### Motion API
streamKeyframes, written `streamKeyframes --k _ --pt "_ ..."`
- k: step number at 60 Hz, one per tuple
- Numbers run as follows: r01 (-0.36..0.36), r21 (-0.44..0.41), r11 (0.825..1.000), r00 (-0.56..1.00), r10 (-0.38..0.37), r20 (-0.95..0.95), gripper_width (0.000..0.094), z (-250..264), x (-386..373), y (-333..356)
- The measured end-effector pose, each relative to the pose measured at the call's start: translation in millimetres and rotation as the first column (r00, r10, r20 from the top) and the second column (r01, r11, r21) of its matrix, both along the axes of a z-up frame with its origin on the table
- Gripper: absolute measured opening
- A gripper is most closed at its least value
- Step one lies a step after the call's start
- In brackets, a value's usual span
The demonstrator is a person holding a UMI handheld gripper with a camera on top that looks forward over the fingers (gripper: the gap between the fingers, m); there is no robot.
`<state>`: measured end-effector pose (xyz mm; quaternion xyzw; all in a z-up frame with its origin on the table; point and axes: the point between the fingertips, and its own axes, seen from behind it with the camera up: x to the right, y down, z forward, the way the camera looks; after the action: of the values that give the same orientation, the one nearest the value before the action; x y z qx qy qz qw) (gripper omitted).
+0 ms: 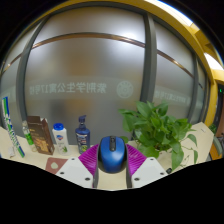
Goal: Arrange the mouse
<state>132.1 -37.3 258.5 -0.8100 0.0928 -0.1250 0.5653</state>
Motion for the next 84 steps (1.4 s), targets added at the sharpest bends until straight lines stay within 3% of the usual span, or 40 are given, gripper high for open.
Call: streamKeyframes --k 5,10,18,24,31,41,44,50,53,58,71,84 --pt "-0.081 0.002 0.997 0.996 0.081 -0.027 0.0377 -12 -55 35" --pt "-0.158 -0.062 0.986 0.984 0.151 -0.096 0.0377 -54 -100 66" --pt "-0.239 -0.204 0.949 0.961 0.202 -0.187 0.0377 -160 -157 94" --pt "-0.265 -0.282 0.922 0.954 0.207 -0.218 0.0378 -221 -176 102" --pt "-0.286 -0.325 0.902 0.948 0.218 -0.231 0.0396 -256 -188 104" --pt "-0.296 -0.342 0.892 0.947 0.227 -0.228 0.0511 -267 -193 101" --pt "-0.289 -0.347 0.892 0.949 0.220 -0.225 0.0582 -264 -192 97" --pt "-0.270 -0.344 0.899 0.957 0.212 -0.197 0.0865 -245 -191 87" --pt "-0.255 -0.338 0.906 0.962 0.203 -0.180 0.0831 -229 -192 78" --pt "-0.236 -0.315 0.919 0.968 0.194 -0.161 0.0867 -194 -196 59" --pt "-0.177 -0.256 0.950 0.981 0.148 -0.126 0.0855 -100 -216 -27" --pt "-0.156 -0.228 0.961 0.986 0.138 -0.096 0.0855 -44 -237 -112"
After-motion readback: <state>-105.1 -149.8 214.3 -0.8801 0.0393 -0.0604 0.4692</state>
